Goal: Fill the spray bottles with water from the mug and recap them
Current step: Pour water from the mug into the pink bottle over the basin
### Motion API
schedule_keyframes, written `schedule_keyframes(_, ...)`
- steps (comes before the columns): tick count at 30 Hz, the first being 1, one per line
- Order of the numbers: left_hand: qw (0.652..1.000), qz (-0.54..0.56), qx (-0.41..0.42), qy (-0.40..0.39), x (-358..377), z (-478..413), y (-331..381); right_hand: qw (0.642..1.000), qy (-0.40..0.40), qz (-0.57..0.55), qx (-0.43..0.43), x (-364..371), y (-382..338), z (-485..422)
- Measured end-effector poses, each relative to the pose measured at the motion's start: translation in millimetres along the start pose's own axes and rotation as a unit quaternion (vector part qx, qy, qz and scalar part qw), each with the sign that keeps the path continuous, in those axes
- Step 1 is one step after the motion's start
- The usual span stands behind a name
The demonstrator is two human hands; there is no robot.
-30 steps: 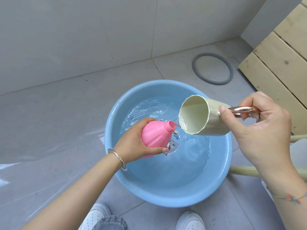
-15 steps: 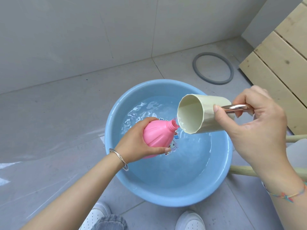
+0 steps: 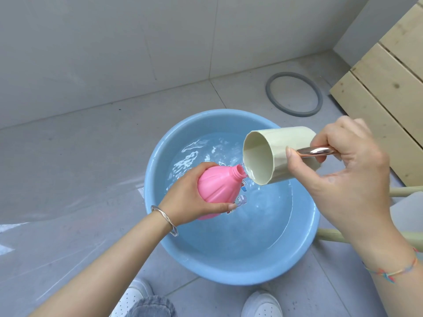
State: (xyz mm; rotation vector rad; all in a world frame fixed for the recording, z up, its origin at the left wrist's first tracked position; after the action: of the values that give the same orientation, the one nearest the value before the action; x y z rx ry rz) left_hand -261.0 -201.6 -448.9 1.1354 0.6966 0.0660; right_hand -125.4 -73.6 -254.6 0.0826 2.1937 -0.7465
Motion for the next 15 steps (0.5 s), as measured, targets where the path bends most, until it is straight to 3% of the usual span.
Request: schedule_keyframes(15,1.0,0.01,-0.008,0.0,2,0,-1,0.993,0.005,0.051,-0.104,3,-25,1)
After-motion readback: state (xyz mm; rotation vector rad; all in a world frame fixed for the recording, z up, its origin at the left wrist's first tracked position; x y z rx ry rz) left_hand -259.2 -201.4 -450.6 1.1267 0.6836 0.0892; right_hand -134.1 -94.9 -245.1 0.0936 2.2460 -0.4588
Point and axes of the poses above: each hand's wrist, its own z-axis away from the middle knuckle, its own x-axis out of the palm, y = z × x, the point moved 10 cm from there along -z, towards the middle knuckle, and after that the axes turned 1 degree about -y, right-handed, at the moved point
